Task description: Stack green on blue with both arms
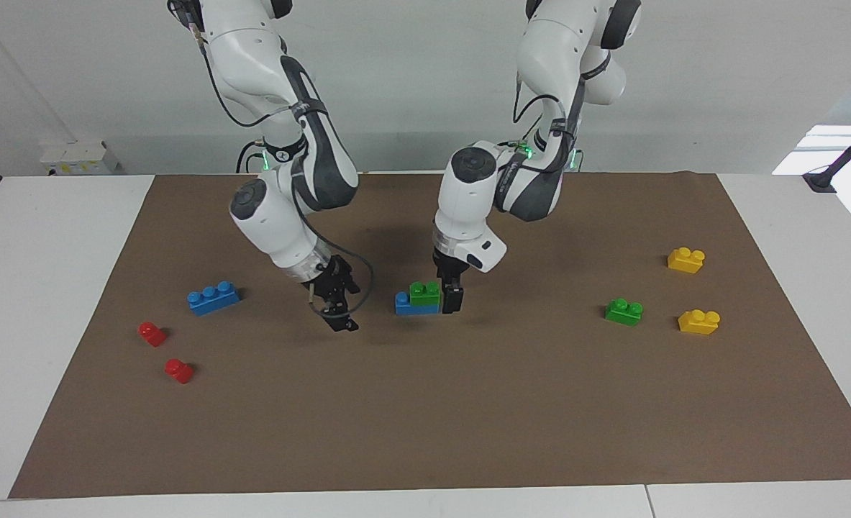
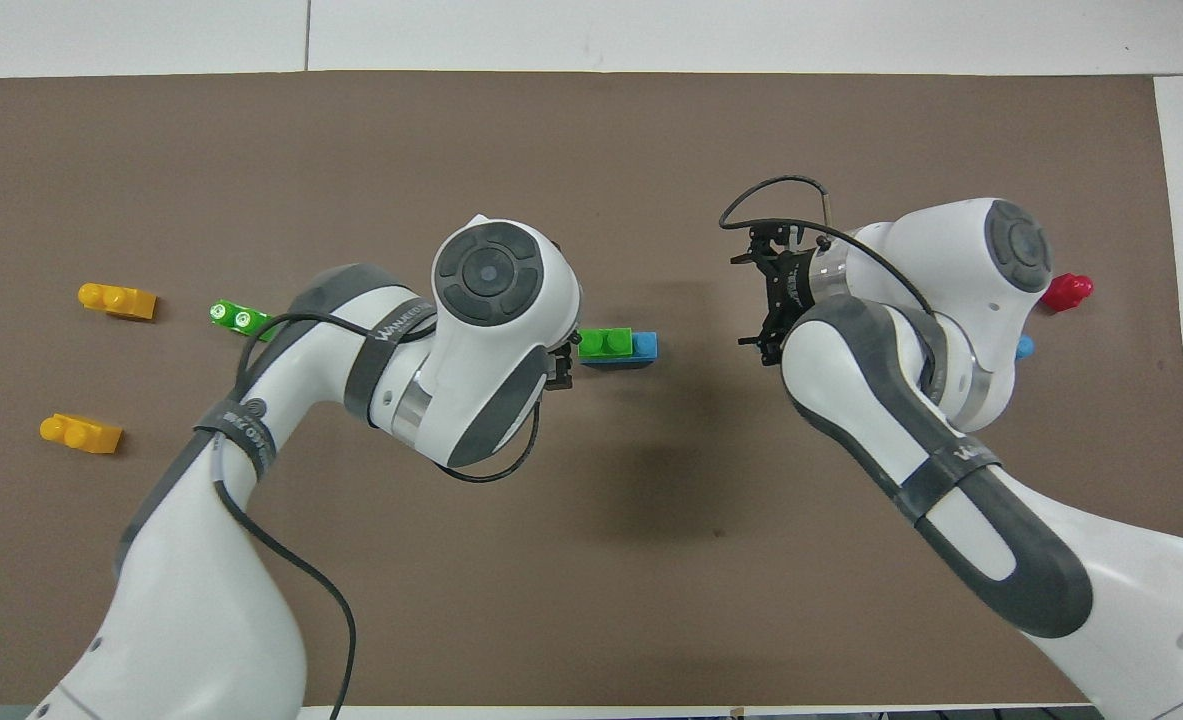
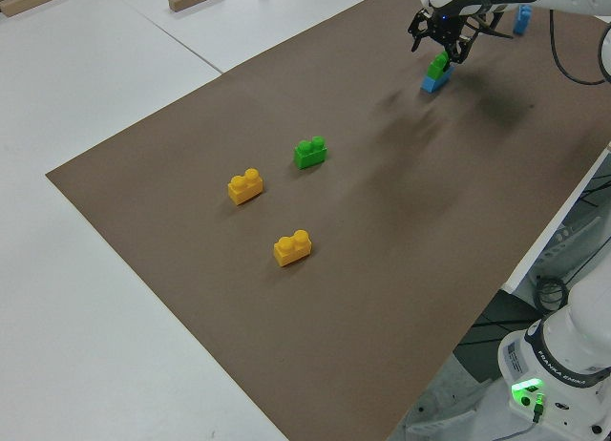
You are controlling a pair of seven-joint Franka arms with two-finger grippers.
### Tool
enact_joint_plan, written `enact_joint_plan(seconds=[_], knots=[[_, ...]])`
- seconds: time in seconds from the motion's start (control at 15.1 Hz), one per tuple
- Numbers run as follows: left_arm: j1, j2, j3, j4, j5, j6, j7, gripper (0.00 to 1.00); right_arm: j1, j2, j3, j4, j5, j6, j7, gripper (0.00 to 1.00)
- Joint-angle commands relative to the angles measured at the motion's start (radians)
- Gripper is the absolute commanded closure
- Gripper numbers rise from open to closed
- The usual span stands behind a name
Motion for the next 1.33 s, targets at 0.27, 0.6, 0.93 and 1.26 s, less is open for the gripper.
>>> enact_joint_plan(seconds=[0.27,0.6,0.93,1.26], knots=[[0.124,-0.273,-0.002,-0.121,-0.007,-0.292,0.36,0.0,-0.226,-0.087,0.0,0.041,-0.094,-0.194,-0.708,0.0],[0.342,-0.427,-0.002,-0.185,-0.022,-0.393,0.777,0.0,-0.335,-0.123,0.0,0.198,-0.306,-0.388,-1.081,0.0],[0.499,-0.447,0.004,-0.201,-0.021,-0.431,1.331,0.0,-0.337,-0.265,0.003,0.277,-0.411,-0.607,-1.277,0.0],[0.536,-0.453,0.004,-0.196,-0.021,-0.412,1.412,0.0,-0.31,-0.337,0.01,0.293,-0.414,-0.79,-1.341,0.0]])
